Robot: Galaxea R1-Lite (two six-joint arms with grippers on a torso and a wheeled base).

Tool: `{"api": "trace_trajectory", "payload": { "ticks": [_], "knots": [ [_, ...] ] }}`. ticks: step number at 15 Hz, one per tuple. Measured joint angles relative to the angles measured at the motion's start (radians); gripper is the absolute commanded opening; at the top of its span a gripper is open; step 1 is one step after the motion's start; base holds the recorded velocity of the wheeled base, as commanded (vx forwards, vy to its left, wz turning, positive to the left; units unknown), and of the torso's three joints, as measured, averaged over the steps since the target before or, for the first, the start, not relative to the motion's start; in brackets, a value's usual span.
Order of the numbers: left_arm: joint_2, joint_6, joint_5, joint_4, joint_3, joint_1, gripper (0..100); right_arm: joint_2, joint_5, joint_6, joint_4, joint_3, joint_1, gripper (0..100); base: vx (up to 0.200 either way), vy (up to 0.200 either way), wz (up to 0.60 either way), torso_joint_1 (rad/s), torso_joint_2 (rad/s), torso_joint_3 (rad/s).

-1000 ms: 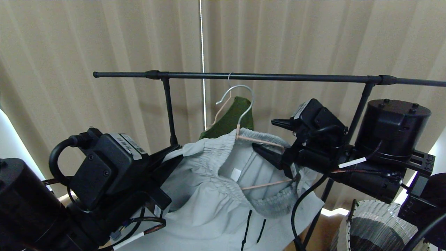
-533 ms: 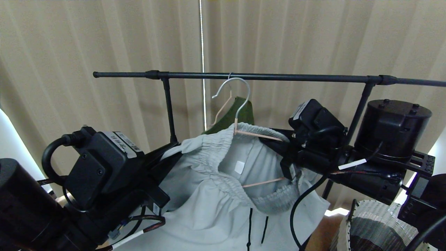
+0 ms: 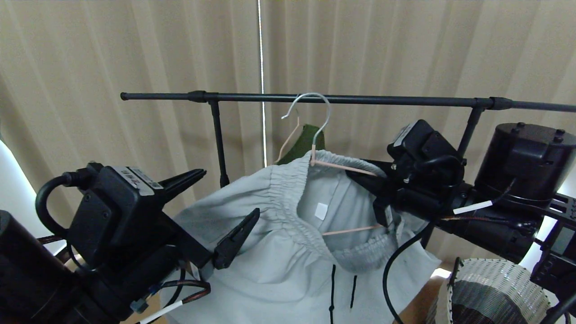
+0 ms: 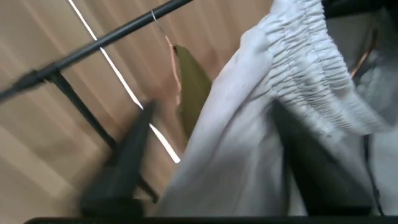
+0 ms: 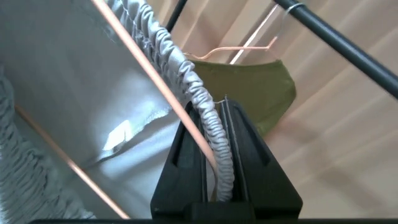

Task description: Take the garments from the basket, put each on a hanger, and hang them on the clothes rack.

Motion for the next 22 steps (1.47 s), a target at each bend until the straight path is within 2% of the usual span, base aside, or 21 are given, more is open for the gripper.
{"api": "trace_trajectory", "payload": {
  "ticks": [5, 9, 11, 15, 16, 18, 20, 22],
  "knots": [
    [-0.057, -0.064, -0.071, 0.001, 0.099, 0.005, 100, -0.062, -0.06, 0.0, -0.002, 0.039, -0.117, 0, 0.0, 0.0, 0.0, 0.0, 0.0, 0.0],
    [-0.078, -0.064, -0.083, 0.005, 0.253, 0.098, 100, -0.166, -0.056, 0.0, -0.002, 0.173, -0.133, 0, 0.0, 0.0, 0.0, 0.0, 0.0, 0.0],
    [-0.051, -0.065, -0.096, 0.006, 0.3, 0.127, 100, -0.205, -0.055, 0.0, -0.022, 0.205, -0.131, 0, 0.0, 0.0, 0.0, 0.0, 0.0, 0.0],
    [0.04, -0.065, -0.098, 0.0, 0.318, 0.168, 100, -0.235, -0.049, 0.012, -0.165, 0.269, -0.126, 0, 0.0, 0.0, 0.0, 0.0, 0.0, 0.0],
    [0.071, -0.065, -0.098, -0.001, 0.319, 0.175, 100, -0.227, -0.047, 0.035, -0.232, 0.287, -0.126, 0, 0.0, 0.0, 0.0, 0.0, 0.0, 0.0],
    [0.134, -0.065, -0.099, -0.011, 0.317, 0.181, 100, -0.206, -0.046, 0.074, -0.291, 0.311, -0.126, 0, 0.0, 0.0, 0.0, 0.0, 0.0, 0.0],
    [0.192, -0.065, -0.099, -0.057, 0.305, 0.184, 100, -0.196, -0.046, 0.09, -0.296, 0.335, -0.127, 0, 0.0, 0.0, 0.0, 0.0, 0.0, 0.0],
    [0.232, -0.061, -0.097, -0.145, 0.295, 0.192, 100, -0.197, -0.047, 0.109, -0.337, 0.362, -0.124, 0, 0.0, 0.0, 0.0, 0.0, 0.0, 0.0]
  ]
}}
